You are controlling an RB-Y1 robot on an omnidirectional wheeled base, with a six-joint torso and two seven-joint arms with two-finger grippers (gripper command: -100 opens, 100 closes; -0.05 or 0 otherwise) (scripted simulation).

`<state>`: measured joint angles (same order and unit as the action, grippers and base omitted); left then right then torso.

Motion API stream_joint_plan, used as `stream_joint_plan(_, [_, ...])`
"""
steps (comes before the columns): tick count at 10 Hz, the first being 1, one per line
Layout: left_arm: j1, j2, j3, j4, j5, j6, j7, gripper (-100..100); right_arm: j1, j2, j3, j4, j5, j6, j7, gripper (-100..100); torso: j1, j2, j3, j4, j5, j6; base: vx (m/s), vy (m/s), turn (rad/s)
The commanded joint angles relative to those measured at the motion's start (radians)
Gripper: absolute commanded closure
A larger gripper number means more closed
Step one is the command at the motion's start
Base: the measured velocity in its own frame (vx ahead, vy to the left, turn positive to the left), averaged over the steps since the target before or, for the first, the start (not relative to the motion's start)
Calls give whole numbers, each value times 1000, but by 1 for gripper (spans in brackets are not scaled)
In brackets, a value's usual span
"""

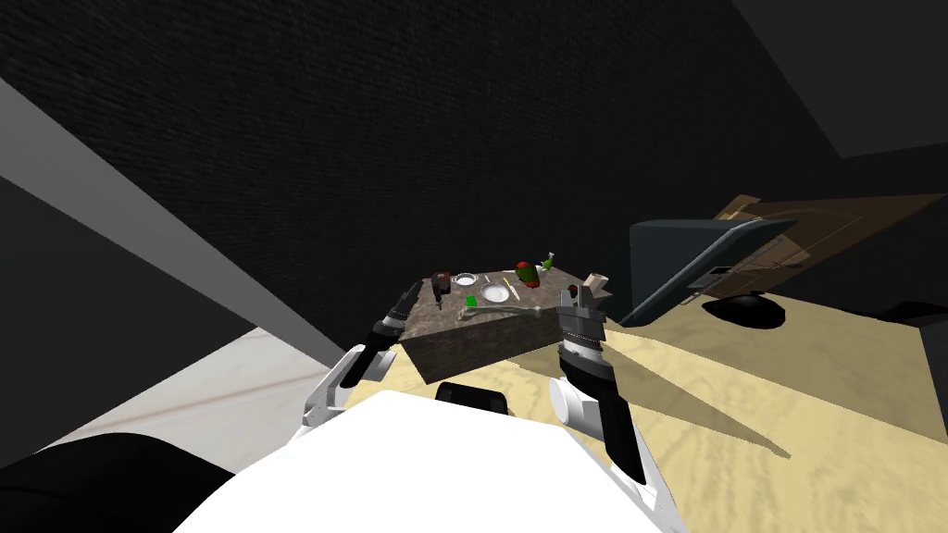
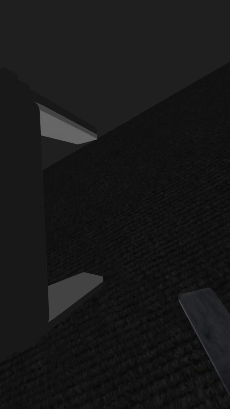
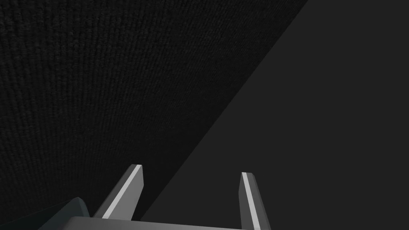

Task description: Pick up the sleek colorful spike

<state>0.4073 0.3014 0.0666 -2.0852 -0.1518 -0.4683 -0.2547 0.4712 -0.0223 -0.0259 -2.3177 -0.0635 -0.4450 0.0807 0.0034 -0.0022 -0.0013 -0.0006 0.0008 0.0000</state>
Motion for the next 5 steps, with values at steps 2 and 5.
stream_joint_plan(2, [-6, 57, 17, 59, -39, 1, -31, -100, 0, 0, 0, 0, 0, 0, 0, 0, 1, 0, 0, 0, 0, 0, 11, 57, -127])
stream_joint_plan(5, [-20, 119, 28, 122, -82, 7, -64, -100, 0, 0, 0, 0, 0, 0, 0, 0, -1, 2, 1, 1, 0, 0, -12, 42, -129])
